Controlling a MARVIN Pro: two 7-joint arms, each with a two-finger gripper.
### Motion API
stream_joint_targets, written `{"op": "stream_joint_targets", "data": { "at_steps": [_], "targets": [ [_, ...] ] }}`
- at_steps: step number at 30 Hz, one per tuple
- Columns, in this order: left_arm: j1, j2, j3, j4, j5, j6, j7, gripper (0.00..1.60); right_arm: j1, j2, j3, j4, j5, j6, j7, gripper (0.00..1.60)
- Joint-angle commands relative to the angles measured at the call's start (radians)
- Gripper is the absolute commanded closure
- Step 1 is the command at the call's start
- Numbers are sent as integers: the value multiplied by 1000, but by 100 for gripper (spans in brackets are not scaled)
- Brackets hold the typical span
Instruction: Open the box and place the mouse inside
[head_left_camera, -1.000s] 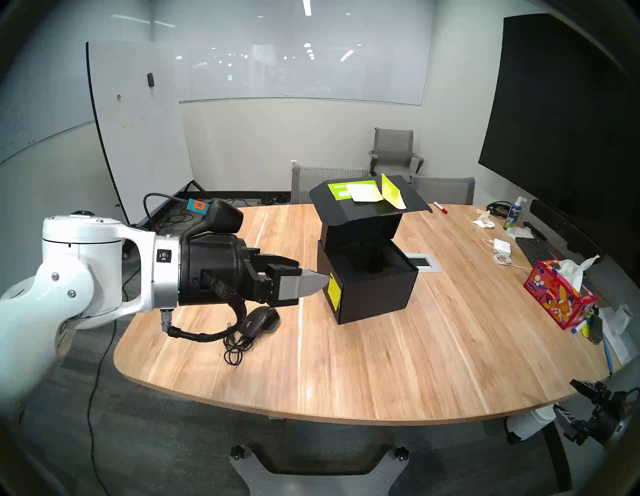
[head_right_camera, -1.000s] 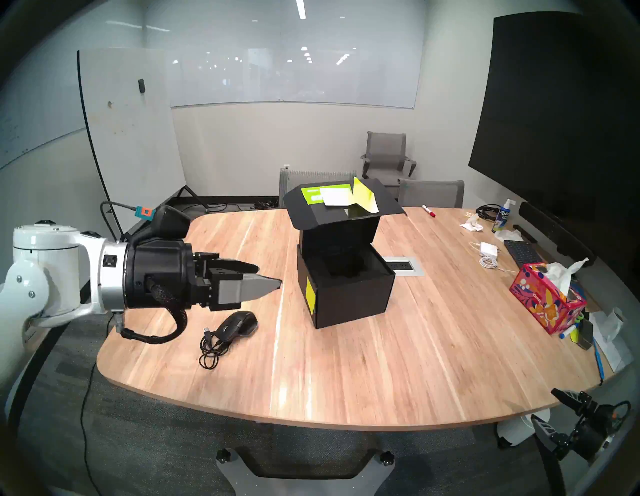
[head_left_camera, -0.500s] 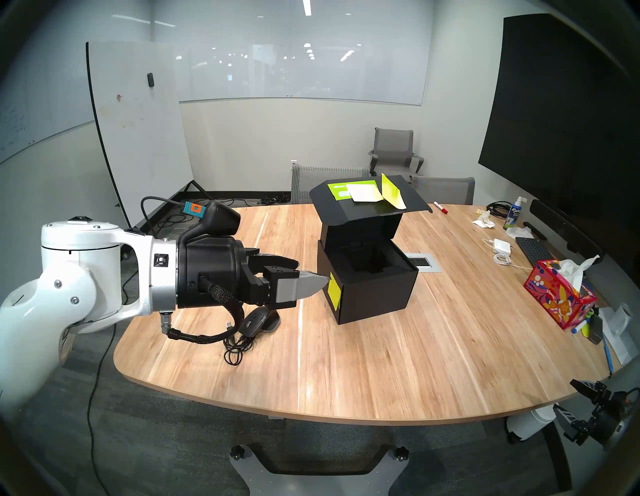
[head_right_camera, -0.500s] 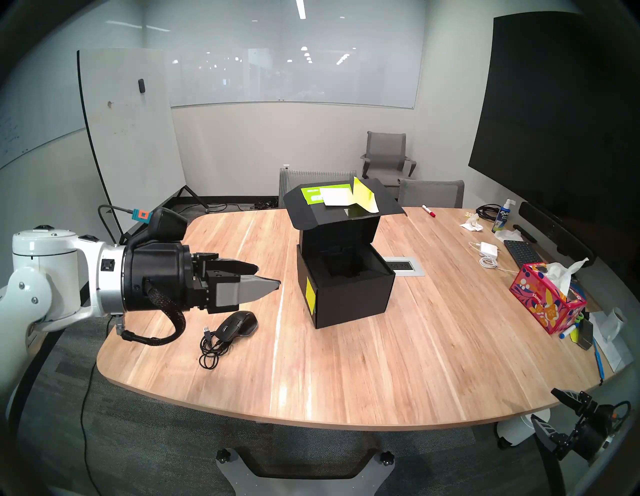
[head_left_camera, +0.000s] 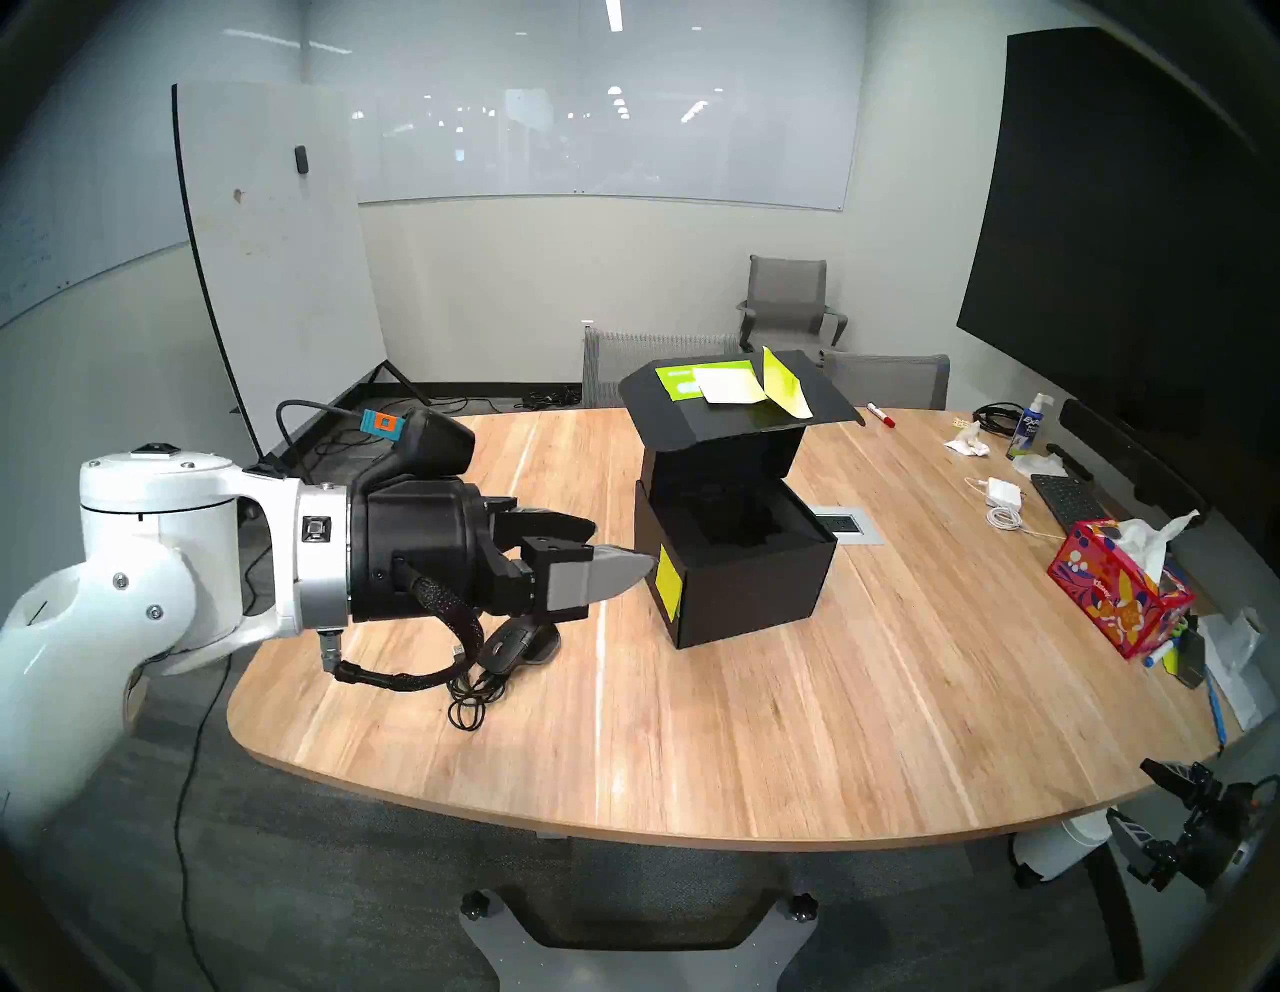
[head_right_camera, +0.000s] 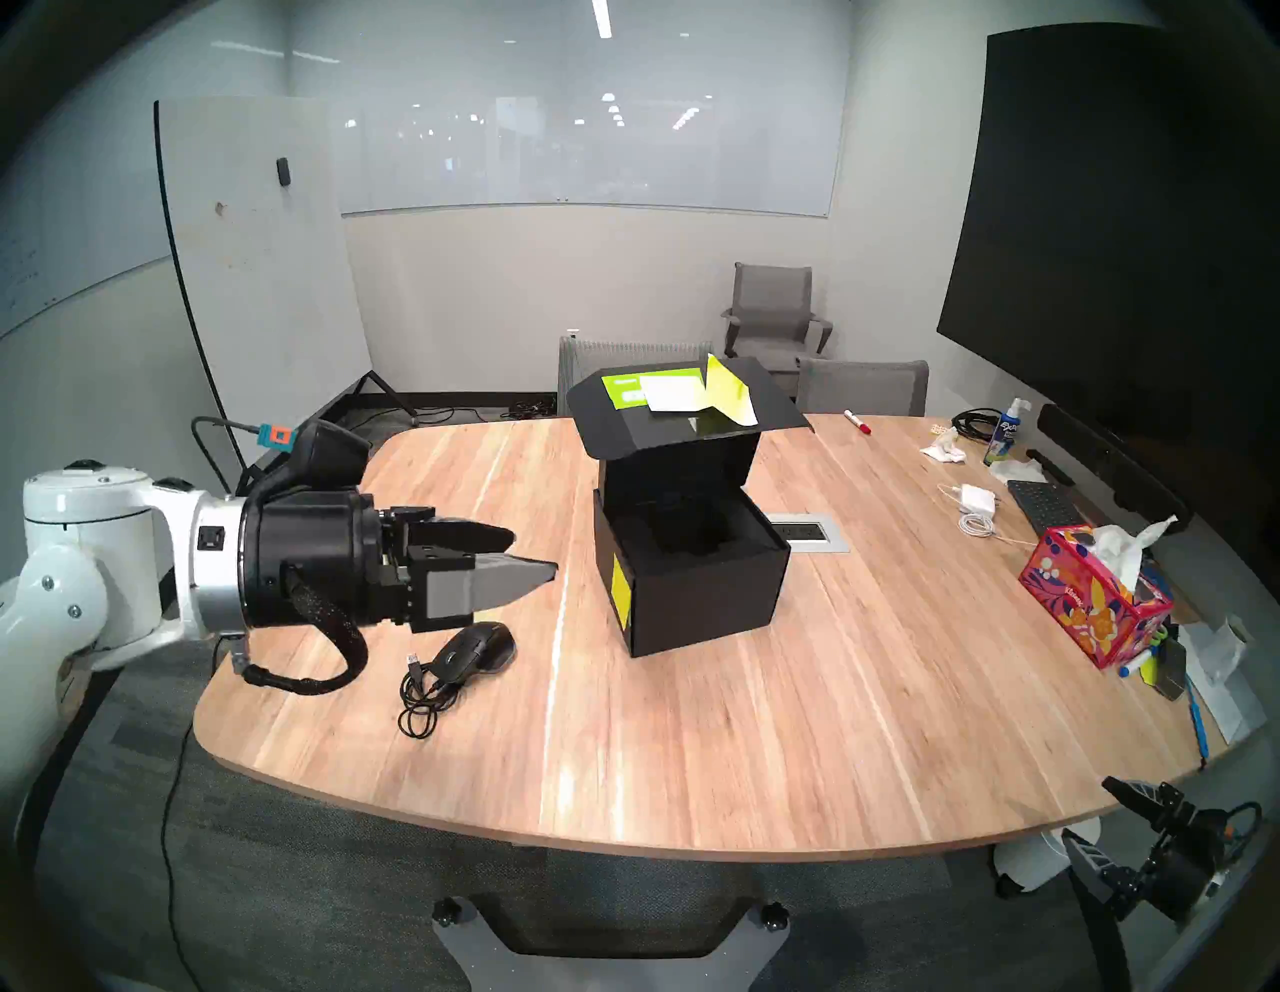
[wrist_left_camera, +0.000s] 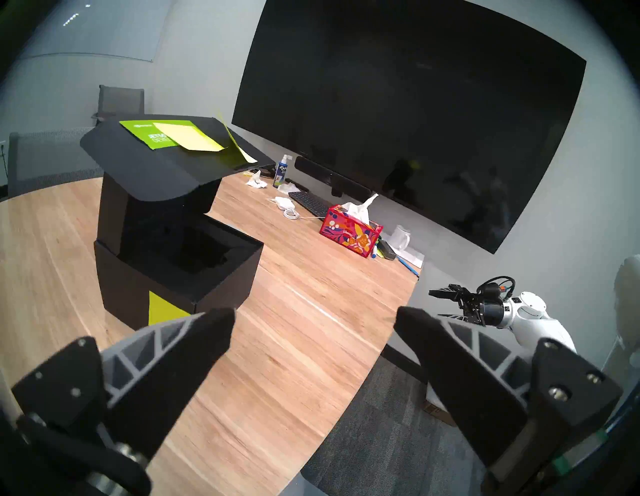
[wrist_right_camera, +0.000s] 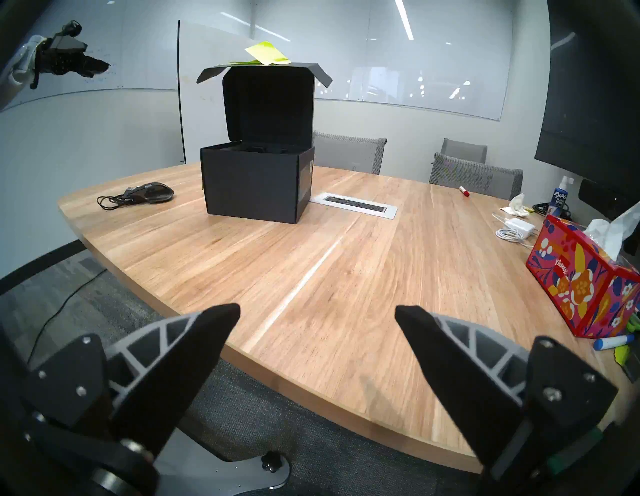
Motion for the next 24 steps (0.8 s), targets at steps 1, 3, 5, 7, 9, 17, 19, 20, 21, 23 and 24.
{"op": "stream_joint_targets", "data": {
  "at_steps": [1, 3, 5, 7, 9, 17, 19, 20, 21, 23, 24],
  "targets": [
    [16, -12, -23, -7, 11, -18, -24, 0, 0, 2, 6, -8, 11, 0, 0, 0],
    [24, -15, -28, -7, 21, -21, -34, 0, 0, 2, 6, -8, 11, 0, 0, 0],
    [28, -17, -31, -7, 26, -23, -39, 0, 0, 2, 6, -8, 11, 0, 0, 0],
    [33, -19, -34, -7, 32, -25, -45, 0, 0, 2, 6, -8, 11, 0, 0, 0],
    [38, -21, -37, -7, 37, -26, -50, 0, 0, 2, 6, -8, 11, 0, 0, 0],
    [57, -30, -50, -7, 59, -33, -73, 0, 0, 2, 6, -8, 12, 0, 0, 0],
    [61, -32, -53, -7, 64, -35, -78, 0, 0, 2, 6, -8, 12, 0, 0, 0],
    [62, -33, -54, -7, 66, -35, -80, 0, 0, 2, 6, -8, 12, 0, 0, 0],
    [65, -34, -56, -7, 69, -36, -83, 0, 0, 2, 6, -8, 12, 0, 0, 0],
    [66, -35, -57, -7, 71, -37, -85, 0, 0, 2, 6, -8, 12, 0, 0, 0],
    [71, -37, -60, -7, 77, -39, -91, 0, 0, 2, 6, -8, 12, 0, 0, 0]
  ]
}}
